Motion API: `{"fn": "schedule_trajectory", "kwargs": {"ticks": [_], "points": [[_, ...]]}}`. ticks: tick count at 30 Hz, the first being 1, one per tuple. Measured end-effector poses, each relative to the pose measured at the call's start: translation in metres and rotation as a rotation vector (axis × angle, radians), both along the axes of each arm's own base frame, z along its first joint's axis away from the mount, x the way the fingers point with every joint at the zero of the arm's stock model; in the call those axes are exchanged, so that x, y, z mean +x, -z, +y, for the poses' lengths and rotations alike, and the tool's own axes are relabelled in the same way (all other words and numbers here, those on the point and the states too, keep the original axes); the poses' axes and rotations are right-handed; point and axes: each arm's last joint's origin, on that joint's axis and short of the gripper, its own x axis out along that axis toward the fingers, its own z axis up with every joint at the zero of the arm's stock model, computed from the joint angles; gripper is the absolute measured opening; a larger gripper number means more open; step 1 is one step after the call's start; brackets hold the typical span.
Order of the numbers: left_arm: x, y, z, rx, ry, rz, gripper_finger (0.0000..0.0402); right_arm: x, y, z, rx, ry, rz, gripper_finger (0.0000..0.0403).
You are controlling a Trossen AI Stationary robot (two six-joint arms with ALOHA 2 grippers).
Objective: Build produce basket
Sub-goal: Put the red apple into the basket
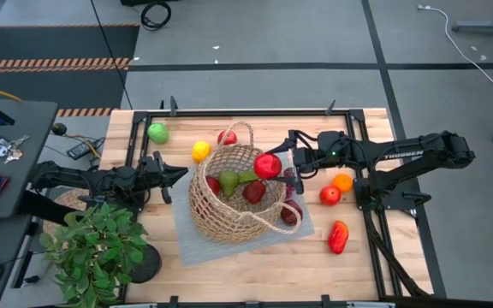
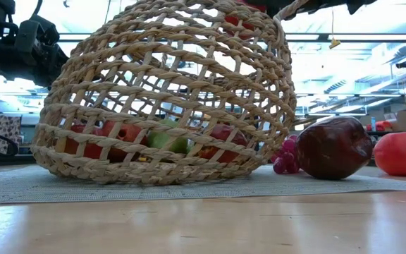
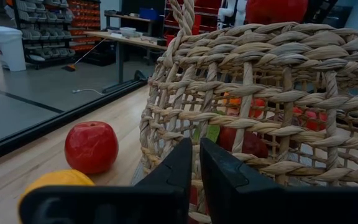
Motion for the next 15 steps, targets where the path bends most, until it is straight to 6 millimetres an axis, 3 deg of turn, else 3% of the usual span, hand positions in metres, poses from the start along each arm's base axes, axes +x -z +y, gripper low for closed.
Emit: {"fn": "schedule_trajectory", "kwargs": {"ticks": [15], "points": [[0.0000, 0.0000, 0.0000, 0.000, 0.000, 0.000, 0.0040, 0.0001, -0.0014, 0.0001, 0.101, 0.019, -0.009, 0.0351]]}}
